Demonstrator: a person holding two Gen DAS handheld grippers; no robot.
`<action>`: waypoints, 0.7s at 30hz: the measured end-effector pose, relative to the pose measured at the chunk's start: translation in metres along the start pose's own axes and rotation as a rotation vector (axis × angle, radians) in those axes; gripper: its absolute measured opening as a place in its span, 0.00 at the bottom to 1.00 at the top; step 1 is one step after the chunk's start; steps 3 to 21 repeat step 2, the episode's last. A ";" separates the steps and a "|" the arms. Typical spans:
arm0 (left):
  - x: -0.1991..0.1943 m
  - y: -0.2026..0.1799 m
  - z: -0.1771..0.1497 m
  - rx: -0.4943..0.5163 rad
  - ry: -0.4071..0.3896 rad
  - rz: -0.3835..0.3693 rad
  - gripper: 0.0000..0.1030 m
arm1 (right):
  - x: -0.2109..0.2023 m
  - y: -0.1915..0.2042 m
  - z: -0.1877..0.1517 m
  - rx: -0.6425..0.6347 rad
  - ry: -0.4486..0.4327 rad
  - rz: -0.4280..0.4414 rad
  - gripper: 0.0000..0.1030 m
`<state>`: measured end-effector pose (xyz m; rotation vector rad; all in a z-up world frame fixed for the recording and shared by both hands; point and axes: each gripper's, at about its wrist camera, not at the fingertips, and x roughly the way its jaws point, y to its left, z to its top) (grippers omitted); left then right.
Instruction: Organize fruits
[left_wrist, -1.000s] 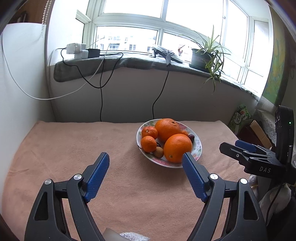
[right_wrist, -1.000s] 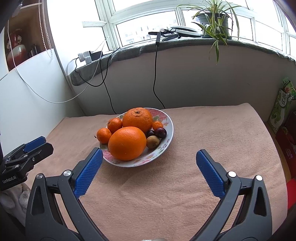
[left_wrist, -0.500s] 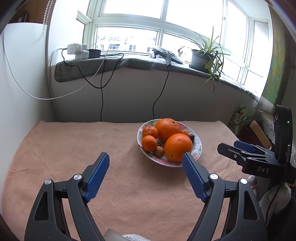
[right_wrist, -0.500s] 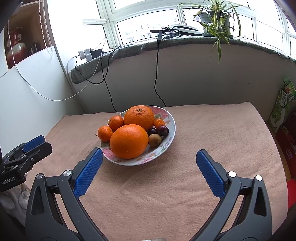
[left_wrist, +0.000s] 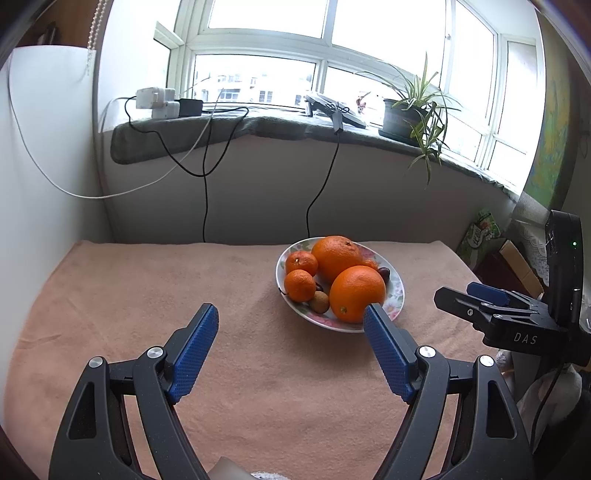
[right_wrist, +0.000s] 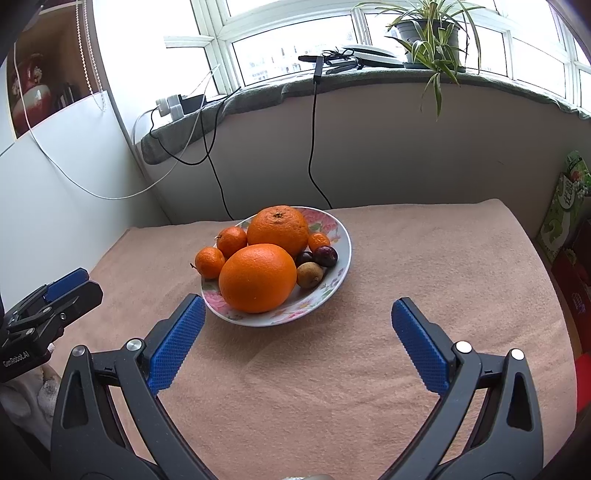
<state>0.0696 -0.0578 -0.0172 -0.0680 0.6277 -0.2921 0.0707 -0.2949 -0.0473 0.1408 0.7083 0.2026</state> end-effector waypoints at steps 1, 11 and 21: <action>0.000 0.000 0.000 0.000 0.001 -0.001 0.79 | 0.000 -0.002 0.000 0.003 0.001 0.000 1.00; 0.000 0.000 0.000 0.002 0.002 -0.001 0.79 | 0.000 -0.002 0.000 0.003 0.001 0.000 1.00; 0.000 0.000 0.000 0.002 0.002 -0.001 0.79 | 0.000 -0.002 0.000 0.003 0.001 0.000 1.00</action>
